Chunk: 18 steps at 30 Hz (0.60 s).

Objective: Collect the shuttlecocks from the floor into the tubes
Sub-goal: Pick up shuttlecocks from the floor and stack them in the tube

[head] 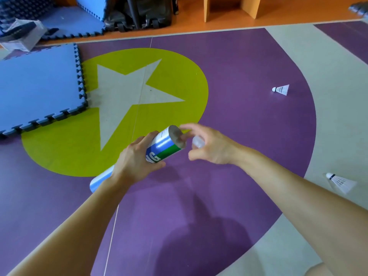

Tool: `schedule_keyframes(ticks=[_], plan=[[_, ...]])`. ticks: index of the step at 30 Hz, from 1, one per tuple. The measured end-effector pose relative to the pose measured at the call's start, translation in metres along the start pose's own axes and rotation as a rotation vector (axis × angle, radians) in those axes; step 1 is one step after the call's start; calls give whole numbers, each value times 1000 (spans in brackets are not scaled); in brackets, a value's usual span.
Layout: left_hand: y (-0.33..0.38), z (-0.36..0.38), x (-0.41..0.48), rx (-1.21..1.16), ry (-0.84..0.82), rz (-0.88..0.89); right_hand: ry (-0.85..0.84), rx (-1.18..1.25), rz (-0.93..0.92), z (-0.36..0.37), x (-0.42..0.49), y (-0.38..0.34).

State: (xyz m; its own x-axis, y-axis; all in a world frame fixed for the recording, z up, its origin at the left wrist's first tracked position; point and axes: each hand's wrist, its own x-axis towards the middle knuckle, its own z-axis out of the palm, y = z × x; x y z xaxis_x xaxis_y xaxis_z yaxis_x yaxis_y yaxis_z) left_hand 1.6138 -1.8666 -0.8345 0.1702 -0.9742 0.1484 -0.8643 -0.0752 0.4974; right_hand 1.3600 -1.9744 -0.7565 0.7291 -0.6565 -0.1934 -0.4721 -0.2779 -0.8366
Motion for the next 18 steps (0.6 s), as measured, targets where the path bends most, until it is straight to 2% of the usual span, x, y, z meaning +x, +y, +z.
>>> schedule_keyframes(ticks=[3, 7, 10, 12, 14, 18], plan=[[-4, -2, -1, 22, -8, -34, 115, -18, 19, -7, 2, 5], [7, 0, -3, 16, -49, -11, 533, 66, -61, 6, 8, 4], [22, 5, -3, 9, -75, 34, 716, 110, -150, 17, 10, -5], [31, 7, -2, -36, -86, 61, 693, 105, -160, 30, 10, -9], [35, 8, 0, -97, -96, 80, 559, 90, -161, 46, 12, -7], [25, 6, -2, -63, -111, 71, 297, 272, -108, 52, 18, 5]])
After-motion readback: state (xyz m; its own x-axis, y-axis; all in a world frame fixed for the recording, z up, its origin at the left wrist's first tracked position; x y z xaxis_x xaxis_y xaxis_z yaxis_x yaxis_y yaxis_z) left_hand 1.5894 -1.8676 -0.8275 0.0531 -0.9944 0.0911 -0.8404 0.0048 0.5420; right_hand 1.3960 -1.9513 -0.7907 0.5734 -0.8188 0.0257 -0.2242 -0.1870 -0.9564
